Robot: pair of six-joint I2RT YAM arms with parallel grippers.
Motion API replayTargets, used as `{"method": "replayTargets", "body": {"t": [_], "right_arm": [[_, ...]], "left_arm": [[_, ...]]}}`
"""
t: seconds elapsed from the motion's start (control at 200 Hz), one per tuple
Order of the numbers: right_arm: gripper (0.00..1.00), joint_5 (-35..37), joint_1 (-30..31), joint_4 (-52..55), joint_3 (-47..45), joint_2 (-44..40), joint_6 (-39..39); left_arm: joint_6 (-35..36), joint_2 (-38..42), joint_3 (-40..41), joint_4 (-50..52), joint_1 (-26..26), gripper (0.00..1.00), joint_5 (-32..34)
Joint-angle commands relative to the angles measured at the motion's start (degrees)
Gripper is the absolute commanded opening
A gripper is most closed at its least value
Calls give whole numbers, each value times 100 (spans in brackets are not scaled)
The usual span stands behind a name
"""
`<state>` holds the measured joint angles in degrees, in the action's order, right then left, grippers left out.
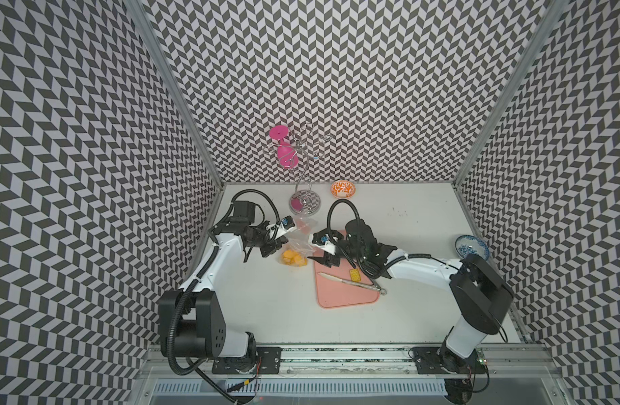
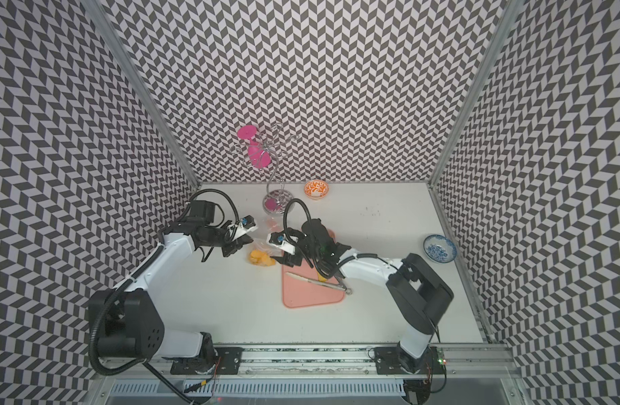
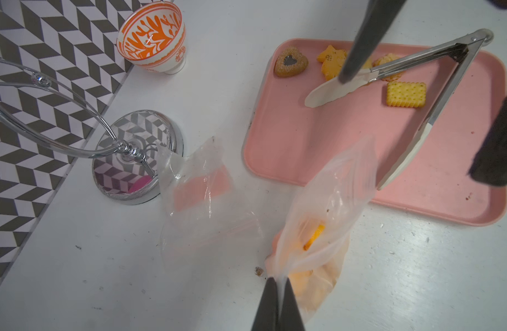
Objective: Put the cookies into a resealable bag to prevent moisture
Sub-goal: Close the ziploc bag at the center of the board.
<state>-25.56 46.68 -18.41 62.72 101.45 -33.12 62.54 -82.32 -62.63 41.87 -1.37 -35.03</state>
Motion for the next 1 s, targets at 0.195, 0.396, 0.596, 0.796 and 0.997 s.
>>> {"method": "replayTargets", "body": {"t": [0.195, 0.396, 0.596, 0.796, 0.997], "right_arm": [[70, -1180, -93, -117, 1331, 1191, 10], [69, -852, 41, 152, 1540, 1450, 538], [50, -680, -70, 415, 1958, 1757, 843], [26, -830, -80, 631, 2263, 1905, 959], [16, -703, -88, 1028, 2373, 1978, 754]], "left_arm": [[265, -153, -282, 470, 110, 0, -464], [122, -246, -425, 546, 141, 0, -598], [201, -144, -295, 517, 145, 0, -621], [196, -131, -296, 541, 171, 0, -628], [188, -54, -274, 528, 206, 0, -696]]}}
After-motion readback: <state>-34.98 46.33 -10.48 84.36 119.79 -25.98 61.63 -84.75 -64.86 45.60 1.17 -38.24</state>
